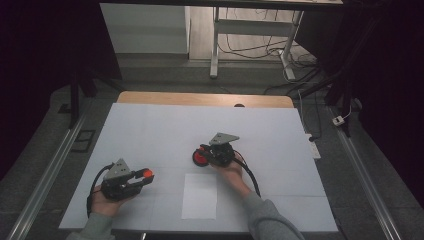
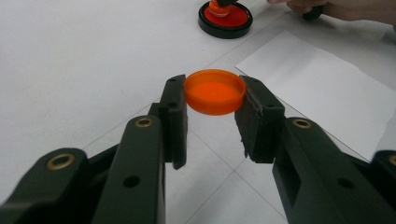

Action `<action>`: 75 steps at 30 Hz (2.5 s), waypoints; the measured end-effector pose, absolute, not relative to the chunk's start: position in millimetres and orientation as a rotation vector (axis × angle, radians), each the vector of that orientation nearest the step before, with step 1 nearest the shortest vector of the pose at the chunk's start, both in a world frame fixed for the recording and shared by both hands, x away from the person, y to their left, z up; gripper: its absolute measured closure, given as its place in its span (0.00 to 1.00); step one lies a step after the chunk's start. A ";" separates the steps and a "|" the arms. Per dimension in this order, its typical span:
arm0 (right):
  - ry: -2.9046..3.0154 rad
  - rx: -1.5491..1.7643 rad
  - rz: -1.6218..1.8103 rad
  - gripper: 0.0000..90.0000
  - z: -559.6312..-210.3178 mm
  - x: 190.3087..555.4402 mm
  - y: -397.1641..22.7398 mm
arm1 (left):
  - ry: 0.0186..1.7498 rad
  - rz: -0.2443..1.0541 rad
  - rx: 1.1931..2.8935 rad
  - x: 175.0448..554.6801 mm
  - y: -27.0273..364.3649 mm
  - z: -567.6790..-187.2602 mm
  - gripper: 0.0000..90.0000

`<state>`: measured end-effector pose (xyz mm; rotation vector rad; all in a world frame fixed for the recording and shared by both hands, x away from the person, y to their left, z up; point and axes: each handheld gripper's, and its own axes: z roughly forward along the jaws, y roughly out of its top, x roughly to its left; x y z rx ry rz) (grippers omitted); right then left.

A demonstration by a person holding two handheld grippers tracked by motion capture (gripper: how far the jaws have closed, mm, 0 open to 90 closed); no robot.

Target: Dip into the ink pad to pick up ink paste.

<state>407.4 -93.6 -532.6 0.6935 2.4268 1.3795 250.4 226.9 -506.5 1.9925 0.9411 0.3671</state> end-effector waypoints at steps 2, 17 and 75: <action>2.444 0.707 1.386 0.82 -531.1 409.7 -94.0 | 0.944 0.368 1.990 250.6 227.4 -506.4 0.72; 2.343 0.773 1.574 0.82 -507.0 410.0 -114.3 | 0.940 0.372 1.988 251.4 229.2 -505.6 0.72; 2.269 0.777 1.617 0.82 -474.3 368.1 -169.9 | 0.932 0.366 1.969 250.5 229.8 -504.8 0.72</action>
